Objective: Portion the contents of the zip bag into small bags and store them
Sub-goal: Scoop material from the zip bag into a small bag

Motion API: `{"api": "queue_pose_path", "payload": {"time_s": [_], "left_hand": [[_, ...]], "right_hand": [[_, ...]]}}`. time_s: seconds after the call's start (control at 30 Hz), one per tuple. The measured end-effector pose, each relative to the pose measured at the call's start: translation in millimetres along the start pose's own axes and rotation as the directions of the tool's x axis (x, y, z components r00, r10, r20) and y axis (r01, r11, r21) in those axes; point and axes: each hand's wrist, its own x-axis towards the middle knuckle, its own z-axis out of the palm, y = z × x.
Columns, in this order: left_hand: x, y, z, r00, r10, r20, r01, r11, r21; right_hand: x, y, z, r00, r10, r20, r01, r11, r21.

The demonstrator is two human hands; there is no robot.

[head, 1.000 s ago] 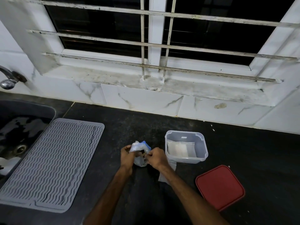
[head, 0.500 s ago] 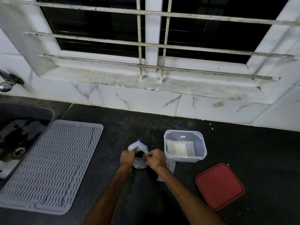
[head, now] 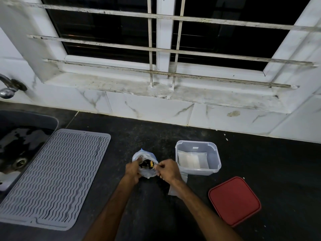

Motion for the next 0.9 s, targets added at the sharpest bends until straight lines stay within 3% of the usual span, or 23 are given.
{"api": "queue_pose_path", "payload": {"time_s": [0.13, 0.37, 0.9], "left_hand": [[-3, 1, 0, 0.999, -0.018, 0.030, 0.019, 0.999, -0.032], [-8, 1, 1, 0.999, 0.002, 0.037, -0.001, 1.000, -0.022], [-12, 7, 6, 0.987, 0.141, 0.070, -0.140, 0.990, -0.021]], "right_hand": [[-2, -4, -3, 0.998, -0.057, -0.032, 0.055, 0.997, -0.061], [-8, -7, -3, 0.994, 0.060, 0.092, -0.082, 0.964, 0.254], [-28, -21, -41, 0.987, 0.062, 0.151, -0.123, 0.890, 0.439]]}}
